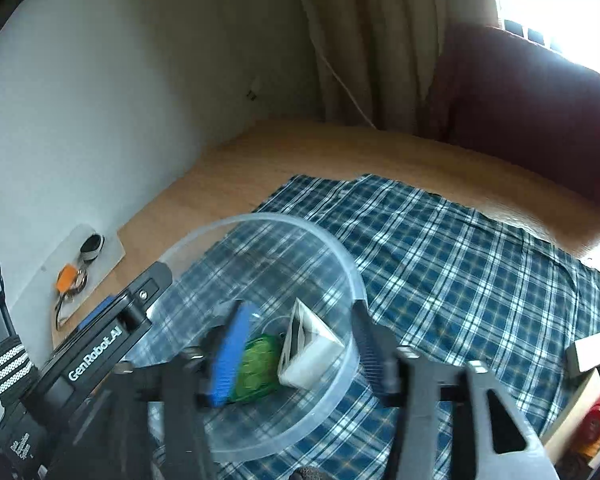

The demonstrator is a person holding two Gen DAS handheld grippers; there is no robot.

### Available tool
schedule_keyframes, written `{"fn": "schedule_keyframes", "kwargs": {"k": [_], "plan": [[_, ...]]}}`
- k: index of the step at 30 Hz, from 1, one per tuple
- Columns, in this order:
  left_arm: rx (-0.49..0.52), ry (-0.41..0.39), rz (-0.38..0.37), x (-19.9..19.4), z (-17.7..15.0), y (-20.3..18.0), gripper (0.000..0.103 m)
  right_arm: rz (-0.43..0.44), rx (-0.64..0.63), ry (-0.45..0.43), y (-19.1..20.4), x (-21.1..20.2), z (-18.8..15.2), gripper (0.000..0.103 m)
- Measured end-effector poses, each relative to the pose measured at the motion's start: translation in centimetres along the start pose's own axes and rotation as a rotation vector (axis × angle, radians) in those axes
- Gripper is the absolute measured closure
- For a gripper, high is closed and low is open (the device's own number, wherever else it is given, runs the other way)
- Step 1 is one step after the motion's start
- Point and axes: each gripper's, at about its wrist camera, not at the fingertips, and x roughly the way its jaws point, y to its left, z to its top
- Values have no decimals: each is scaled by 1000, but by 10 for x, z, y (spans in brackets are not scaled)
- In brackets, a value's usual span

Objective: Organize rigid objects
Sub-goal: 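Carry the white block into the clear bowl with the right tool and release, then withdraw both tools from the bowl back toward the block pile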

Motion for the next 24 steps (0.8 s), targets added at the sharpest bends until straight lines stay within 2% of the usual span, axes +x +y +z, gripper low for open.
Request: {"fn": "schedule_keyframes", "kwargs": {"k": [3,7,12,20,24], "plan": [[-1,-2,-4,-1,0,-1,14,-8,16,1,-7,-4,-4,40],[1,11,-11,1,-1,-2,13,-31,55,2,-22,-9,-15,32],[8,20,-17,2,-2,-4,13,-31,121,12,-39,-19,-33,28],[31,26,-25,2,-5,-9,13,-46,177,-15,-53,-38,-53,11],[45,29,-32,2,-6,-13,13,-73,181,-16,-58,-41,-62,8]]}}
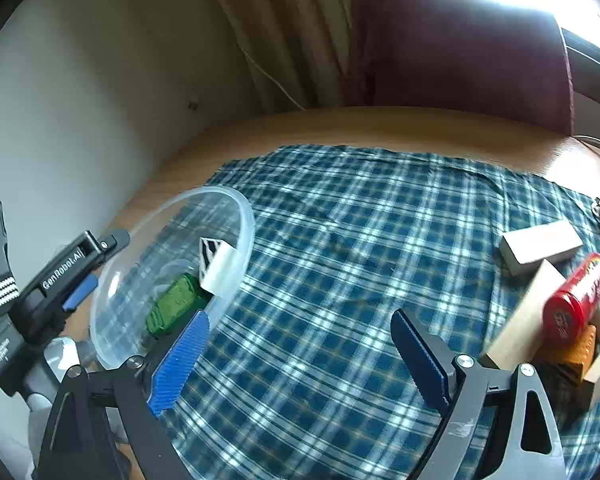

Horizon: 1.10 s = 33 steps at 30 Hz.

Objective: Organize rigid objects
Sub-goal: 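Withdraw both tools from the bowl back toward the block pile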

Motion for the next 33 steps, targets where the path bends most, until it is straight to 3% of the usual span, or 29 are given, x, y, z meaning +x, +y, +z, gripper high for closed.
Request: {"fn": "schedule_keyframes", "kwargs": {"k": [15,23,33], "plan": [[97,0,-20,2,-8,-19,13,-65,63,-55,-42,-34,-17,6],[125,-3,-5,3,-11,-24,13,-172,24,-61,-61,-59,-38,6],[243,-5,-33,-11,-29,-53,13,-295,62,-15,-104,-76,-63,6]]}}
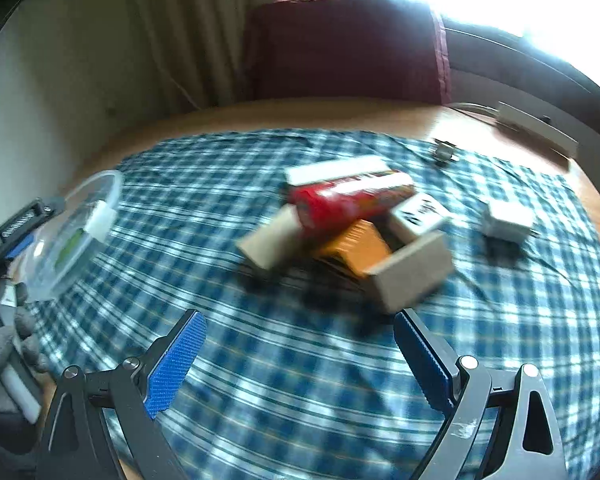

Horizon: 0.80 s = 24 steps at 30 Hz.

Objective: Organize rigid objects
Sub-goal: 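Withdraw both tools from the bowl back toward the block pile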

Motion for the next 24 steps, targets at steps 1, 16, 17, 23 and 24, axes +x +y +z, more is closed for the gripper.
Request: {"fn": "schedule_keyframes", "kwargs": {"k": [1,16,17,23,24], "plan": [[7,1,-5,-2,-1,-3,13,-12,1,4,-4,0,-1,6],[189,93,-148,-16,-24,-83,13,-106,-23,79,-38,7,-14,4],[197,98,-156,-18,-26,-88,13,-110,-25,84,-39,7,-15,0],[231,128,-197,-20,-33,-106,13,-108,-51,99,-41,8,-15,0],[241,135,-206,-20,-34,-111,13,-107,-52,99,-41,8,-15,0]]}}
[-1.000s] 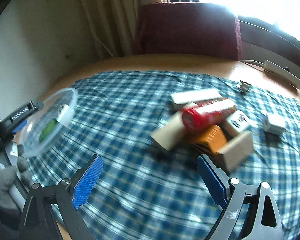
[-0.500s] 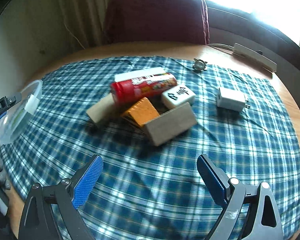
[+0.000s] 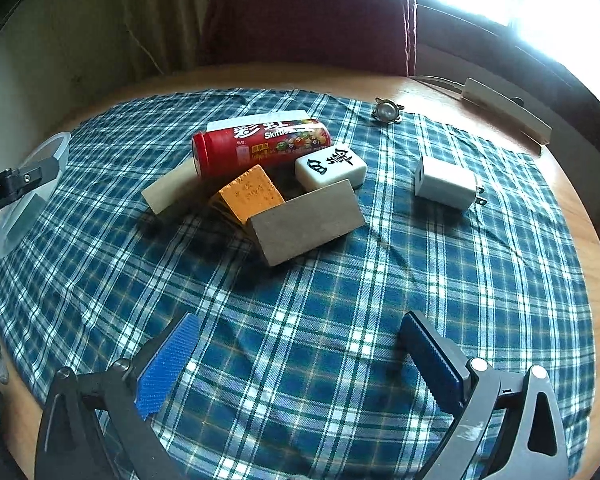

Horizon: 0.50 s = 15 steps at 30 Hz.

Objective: Organize rigid objects
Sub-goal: 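Withdraw both tools from the bowl back toward the block pile, then grasp the brown wooden block with the right tool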

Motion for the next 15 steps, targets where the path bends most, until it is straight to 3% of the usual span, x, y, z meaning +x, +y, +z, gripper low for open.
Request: {"fn": "schedule_keyframes", "kwargs": {"k": [15], "plan": [[64,54,-60,5,-10,-28,13,52,-59,-5,-2,-6,-8,0]]}}
